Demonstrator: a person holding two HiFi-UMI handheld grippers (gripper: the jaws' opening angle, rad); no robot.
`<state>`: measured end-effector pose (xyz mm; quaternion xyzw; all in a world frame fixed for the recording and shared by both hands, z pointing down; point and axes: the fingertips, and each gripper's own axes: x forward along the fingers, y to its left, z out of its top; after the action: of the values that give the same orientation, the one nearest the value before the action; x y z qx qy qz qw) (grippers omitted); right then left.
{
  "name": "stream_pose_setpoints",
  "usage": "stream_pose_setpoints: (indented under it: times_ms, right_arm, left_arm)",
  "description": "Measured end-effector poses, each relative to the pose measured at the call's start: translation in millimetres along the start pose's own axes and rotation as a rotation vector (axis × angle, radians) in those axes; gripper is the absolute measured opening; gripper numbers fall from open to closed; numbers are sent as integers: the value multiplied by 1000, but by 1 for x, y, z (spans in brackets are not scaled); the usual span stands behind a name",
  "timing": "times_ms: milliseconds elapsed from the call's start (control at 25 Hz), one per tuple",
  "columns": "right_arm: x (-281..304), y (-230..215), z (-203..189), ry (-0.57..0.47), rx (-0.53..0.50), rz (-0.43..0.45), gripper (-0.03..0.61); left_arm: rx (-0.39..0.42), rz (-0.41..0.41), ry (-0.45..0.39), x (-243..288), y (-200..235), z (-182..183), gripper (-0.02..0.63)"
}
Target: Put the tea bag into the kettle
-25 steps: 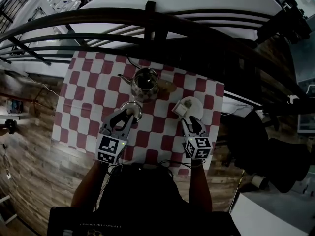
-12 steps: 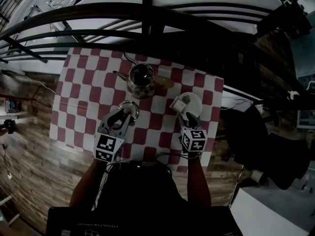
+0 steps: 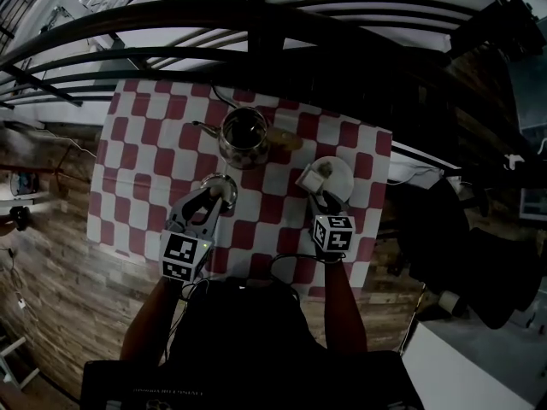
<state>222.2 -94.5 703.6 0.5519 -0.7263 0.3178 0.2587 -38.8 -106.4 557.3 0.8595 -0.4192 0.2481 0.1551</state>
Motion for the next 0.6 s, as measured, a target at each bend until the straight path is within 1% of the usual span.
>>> stream_pose_setpoints:
  times_ms: [280, 360, 440, 600]
  right_arm:
    - [5, -3, -5, 26, 10, 3, 170]
    - [6, -4, -7, 35, -2, -10, 167]
    - [5, -6, -5, 27, -33, -35, 49]
    - [-2, -3, 5, -20, -51, -32, 38]
  left_arm:
    - [-3, 15, 10, 0, 6, -3, 100]
    - [-4, 17, 10, 0, 6, -4, 100]
    - [-4, 20, 10, 1, 7, -3, 100]
    - [-5, 27, 10, 0, 9, -4, 100]
